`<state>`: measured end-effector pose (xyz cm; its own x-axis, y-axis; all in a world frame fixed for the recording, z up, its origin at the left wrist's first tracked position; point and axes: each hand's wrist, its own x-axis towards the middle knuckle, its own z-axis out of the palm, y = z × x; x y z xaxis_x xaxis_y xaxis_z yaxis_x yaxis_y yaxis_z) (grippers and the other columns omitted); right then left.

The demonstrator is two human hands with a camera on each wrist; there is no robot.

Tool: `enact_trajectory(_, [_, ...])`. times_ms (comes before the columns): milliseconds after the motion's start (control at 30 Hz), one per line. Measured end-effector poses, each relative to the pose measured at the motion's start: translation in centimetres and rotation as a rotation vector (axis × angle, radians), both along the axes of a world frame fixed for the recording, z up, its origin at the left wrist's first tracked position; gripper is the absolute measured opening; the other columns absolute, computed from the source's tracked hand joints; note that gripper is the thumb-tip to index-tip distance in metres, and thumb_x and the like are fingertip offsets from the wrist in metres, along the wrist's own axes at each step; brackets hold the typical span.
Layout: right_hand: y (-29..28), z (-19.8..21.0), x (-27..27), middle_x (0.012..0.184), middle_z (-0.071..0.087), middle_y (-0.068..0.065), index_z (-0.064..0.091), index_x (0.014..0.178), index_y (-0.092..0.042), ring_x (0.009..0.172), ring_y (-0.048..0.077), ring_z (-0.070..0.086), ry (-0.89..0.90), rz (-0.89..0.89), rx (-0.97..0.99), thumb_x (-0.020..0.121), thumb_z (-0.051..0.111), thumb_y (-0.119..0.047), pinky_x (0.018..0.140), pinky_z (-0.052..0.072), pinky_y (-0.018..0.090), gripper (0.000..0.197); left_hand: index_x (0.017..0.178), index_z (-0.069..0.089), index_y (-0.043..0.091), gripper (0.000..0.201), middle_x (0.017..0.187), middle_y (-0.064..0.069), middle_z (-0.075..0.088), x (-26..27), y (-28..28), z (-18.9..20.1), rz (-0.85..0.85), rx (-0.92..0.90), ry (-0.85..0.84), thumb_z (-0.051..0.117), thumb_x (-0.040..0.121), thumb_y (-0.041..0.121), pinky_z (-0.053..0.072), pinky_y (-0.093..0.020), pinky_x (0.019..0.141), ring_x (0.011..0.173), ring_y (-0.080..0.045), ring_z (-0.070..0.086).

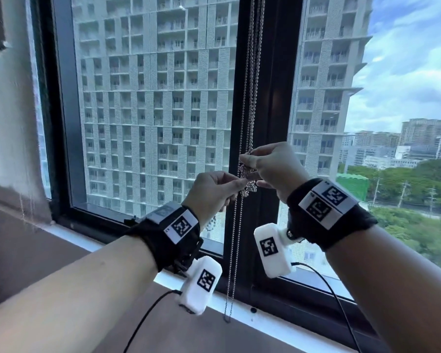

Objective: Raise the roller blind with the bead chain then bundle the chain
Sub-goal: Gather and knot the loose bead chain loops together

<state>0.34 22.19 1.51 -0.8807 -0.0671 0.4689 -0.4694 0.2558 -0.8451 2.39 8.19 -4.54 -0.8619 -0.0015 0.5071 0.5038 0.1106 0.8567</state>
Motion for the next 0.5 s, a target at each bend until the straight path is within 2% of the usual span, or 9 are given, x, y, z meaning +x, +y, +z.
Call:
enact_trajectory(33, [0.1,0.1,0.0,0.092,0.076,0.013,0.072,0.083,-0.010,0.084,0.029,0.075,-0.004,0.011,0.005,0.084,0.076,-0.019,0.064,0.057,0.032,0.010,0.089,0.066,-0.001,0.024,0.057,0.005,0.054,0.0,0.0,-0.1,0.040,-0.032,0.035,0.069,0.083,0.022,0.033,-0.014,0.042,0.041,0.000,0.041])
enact_trajectory(100, [0.3,0.1,0.1,0.093,0.076,0.019,0.073,0.088,-0.002,0.074,0.025,0.074,-0.018,0.049,0.015,0.084,0.076,-0.014,0.058,0.054,0.026,0.013,0.092,0.068,0.002,0.028,0.056,0.006,0.050,-0.2,-0.2,-0.5,0.075,-0.053,0.070,0.068,0.084,0.028,0.029,-0.014,0.040,0.039,-0.001,0.035])
enact_trajectory(200, [0.5,0.0,0.3,0.095,0.074,0.026,0.072,0.094,0.006,0.068,0.020,0.067,-0.030,0.107,0.013,0.083,0.075,-0.007,0.061,0.051,0.028,0.018,0.096,0.072,0.010,0.027,0.052,0.009,0.047,-0.3,-0.4,-1.5,0.042,-0.007,0.052,0.062,0.088,0.033,0.023,-0.026,0.044,0.046,-0.010,0.029])
enact_trajectory(267, [0.5,-0.2,0.3,0.091,0.074,0.024,0.072,0.094,0.005,0.070,0.019,0.064,-0.039,0.123,0.043,0.082,0.076,-0.006,0.061,0.050,0.026,0.017,0.099,0.072,0.007,0.026,0.051,0.010,0.049,-0.2,-0.2,-2.2,-0.003,0.066,0.014,0.058,0.091,0.028,0.024,-0.026,0.045,0.047,-0.010,0.030])
enact_trajectory(367, [0.4,-0.7,0.2,0.082,0.072,0.009,0.075,0.093,-0.001,0.065,0.009,0.061,-0.031,0.118,0.125,0.082,0.076,-0.008,0.050,0.045,0.013,0.013,0.101,0.067,-0.006,0.023,0.061,-0.002,0.057,-0.2,0.4,-2.9,-0.061,0.208,-0.054,0.056,0.093,0.013,0.035,-0.019,0.044,0.049,-0.011,0.041])
enact_trajectory(433, [0.4,-0.9,0.0,0.083,0.073,0.006,0.077,0.093,-0.005,0.067,0.007,0.060,-0.007,0.097,0.157,0.084,0.075,-0.011,0.054,0.045,0.014,0.012,0.101,0.065,-0.010,0.019,0.066,-0.008,0.059,-0.2,0.7,-3.3,-0.073,0.292,-0.082,0.055,0.093,0.004,0.036,-0.016,0.042,0.048,-0.010,0.045])
enact_trajectory(500, [0.4,-1.1,-0.3,0.089,0.074,0.010,0.076,0.094,-0.004,0.073,0.011,0.062,0.016,0.077,0.170,0.085,0.073,-0.013,0.064,0.051,0.021,0.013,0.096,0.066,-0.002,0.013,0.064,-0.005,0.057,-0.3,0.8,-3.4,-0.060,0.313,-0.089,0.058,0.091,0.006,0.034,-0.016,0.040,0.043,-0.007,0.042])
